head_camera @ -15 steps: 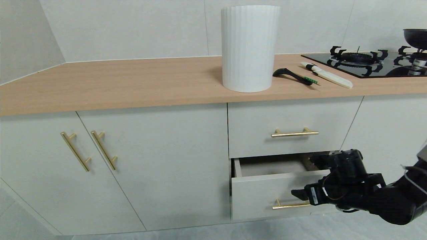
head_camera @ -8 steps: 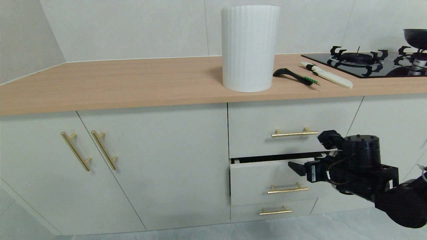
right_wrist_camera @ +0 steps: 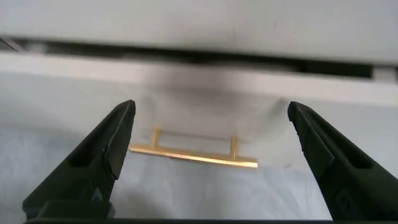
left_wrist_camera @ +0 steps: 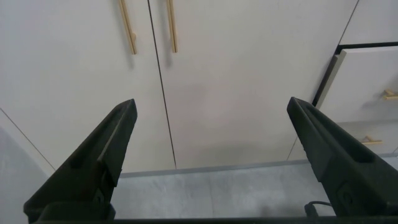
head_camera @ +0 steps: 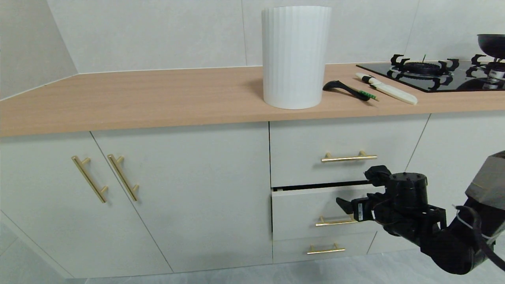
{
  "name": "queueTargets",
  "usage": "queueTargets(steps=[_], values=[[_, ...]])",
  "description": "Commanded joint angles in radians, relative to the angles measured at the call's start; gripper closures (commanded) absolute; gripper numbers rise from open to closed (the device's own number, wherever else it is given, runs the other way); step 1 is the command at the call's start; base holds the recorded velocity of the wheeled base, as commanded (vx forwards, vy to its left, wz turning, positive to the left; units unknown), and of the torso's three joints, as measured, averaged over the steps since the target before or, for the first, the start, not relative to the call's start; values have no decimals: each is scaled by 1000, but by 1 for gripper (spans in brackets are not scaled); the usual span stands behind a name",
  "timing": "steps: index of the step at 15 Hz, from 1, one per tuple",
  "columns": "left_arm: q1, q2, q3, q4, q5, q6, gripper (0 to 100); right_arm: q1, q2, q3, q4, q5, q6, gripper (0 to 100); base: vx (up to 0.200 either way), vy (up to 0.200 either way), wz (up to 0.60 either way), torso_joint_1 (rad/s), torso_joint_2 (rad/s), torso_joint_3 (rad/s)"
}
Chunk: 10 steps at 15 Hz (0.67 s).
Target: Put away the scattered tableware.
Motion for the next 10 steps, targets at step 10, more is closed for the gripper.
queueTargets(steps=[10], values=[[0,0,1,0,0,0,0,-7,276,-87,-7,-54,1,0,0,0,0,0,0,0]])
